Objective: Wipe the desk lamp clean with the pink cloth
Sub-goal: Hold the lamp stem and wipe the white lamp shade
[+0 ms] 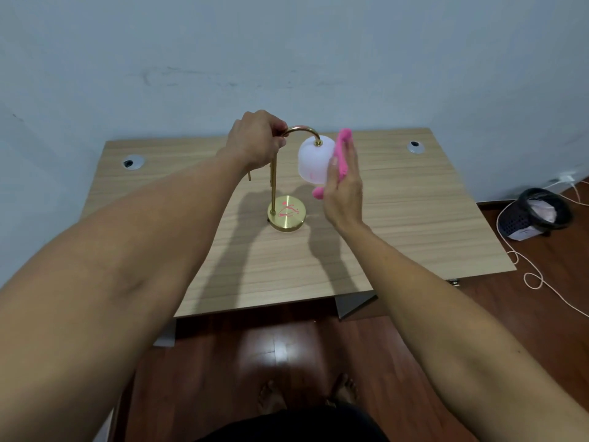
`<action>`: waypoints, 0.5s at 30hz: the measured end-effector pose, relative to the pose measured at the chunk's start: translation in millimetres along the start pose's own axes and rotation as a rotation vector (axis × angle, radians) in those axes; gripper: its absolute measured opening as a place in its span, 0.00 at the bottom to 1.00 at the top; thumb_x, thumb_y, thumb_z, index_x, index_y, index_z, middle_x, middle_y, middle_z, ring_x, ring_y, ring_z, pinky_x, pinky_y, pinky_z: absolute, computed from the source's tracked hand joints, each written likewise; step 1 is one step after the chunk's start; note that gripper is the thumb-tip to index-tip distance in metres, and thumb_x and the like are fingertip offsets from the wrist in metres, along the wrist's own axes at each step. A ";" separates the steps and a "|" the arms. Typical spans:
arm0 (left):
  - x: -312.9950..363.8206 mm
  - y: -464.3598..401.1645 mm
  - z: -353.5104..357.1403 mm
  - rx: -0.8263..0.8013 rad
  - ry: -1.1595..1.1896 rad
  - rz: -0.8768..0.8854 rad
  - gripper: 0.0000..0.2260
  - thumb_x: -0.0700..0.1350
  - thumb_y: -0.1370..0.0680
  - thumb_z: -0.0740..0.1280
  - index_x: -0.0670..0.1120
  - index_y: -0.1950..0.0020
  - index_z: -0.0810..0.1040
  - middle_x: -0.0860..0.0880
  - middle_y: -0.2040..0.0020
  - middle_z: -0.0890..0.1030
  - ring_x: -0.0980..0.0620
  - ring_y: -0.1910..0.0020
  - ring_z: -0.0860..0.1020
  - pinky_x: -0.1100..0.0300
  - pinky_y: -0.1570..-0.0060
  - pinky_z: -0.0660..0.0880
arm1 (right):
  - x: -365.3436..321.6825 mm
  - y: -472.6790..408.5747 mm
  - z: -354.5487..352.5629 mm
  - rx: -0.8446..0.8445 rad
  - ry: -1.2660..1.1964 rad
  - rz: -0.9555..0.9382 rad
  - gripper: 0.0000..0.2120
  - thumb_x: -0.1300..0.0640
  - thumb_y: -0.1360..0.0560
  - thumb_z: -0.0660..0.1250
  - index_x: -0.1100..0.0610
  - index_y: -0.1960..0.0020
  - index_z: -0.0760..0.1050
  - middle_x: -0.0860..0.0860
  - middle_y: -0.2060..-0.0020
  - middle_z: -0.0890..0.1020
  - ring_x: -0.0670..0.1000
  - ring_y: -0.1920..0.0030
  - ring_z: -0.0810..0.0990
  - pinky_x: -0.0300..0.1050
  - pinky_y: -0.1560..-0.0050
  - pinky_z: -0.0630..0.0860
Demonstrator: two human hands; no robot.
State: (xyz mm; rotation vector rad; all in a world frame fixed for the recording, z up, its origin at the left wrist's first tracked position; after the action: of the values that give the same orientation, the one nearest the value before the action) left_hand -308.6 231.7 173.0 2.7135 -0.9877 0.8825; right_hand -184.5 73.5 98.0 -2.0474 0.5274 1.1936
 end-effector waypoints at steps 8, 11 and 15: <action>-2.9 -3.3 0.7 0.006 -0.003 0.017 0.10 0.47 0.22 0.71 0.53 0.41 0.86 0.51 0.44 0.87 0.46 0.40 0.82 0.53 0.36 0.75 | 50.3 41.0 27.3 -0.344 1.146 -0.570 0.34 0.57 0.22 0.53 0.61 0.16 0.56 0.54 0.16 0.57 0.56 0.16 0.55 0.64 0.19 0.55; -3.0 -4.5 1.2 0.001 0.004 0.019 0.09 0.48 0.22 0.71 0.53 0.42 0.86 0.51 0.45 0.87 0.46 0.42 0.83 0.53 0.38 0.76 | 67.3 43.4 23.7 -0.434 1.221 -0.589 0.37 0.58 0.22 0.60 0.62 0.16 0.54 0.54 0.16 0.54 0.55 0.16 0.52 0.62 0.18 0.53; -1.7 -4.4 1.1 -0.001 0.017 0.016 0.09 0.47 0.22 0.71 0.53 0.43 0.86 0.51 0.45 0.87 0.46 0.44 0.83 0.52 0.39 0.77 | 73.3 52.3 23.1 -0.471 1.046 -0.460 0.34 0.58 0.21 0.64 0.63 0.17 0.58 0.57 0.17 0.59 0.57 0.17 0.56 0.58 0.18 0.56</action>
State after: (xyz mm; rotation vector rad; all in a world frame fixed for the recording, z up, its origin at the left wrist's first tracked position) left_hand -306.4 235.7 171.4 2.6966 -1.0075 0.9055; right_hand -195.6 55.4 7.4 -2.9127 0.1908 -0.1249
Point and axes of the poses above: each hand's wrist, its own y-axis away from the middle knuckle, its own z-axis out of the palm, x = y × z, the point moved 4 cm from there along -y, towards the middle knuckle
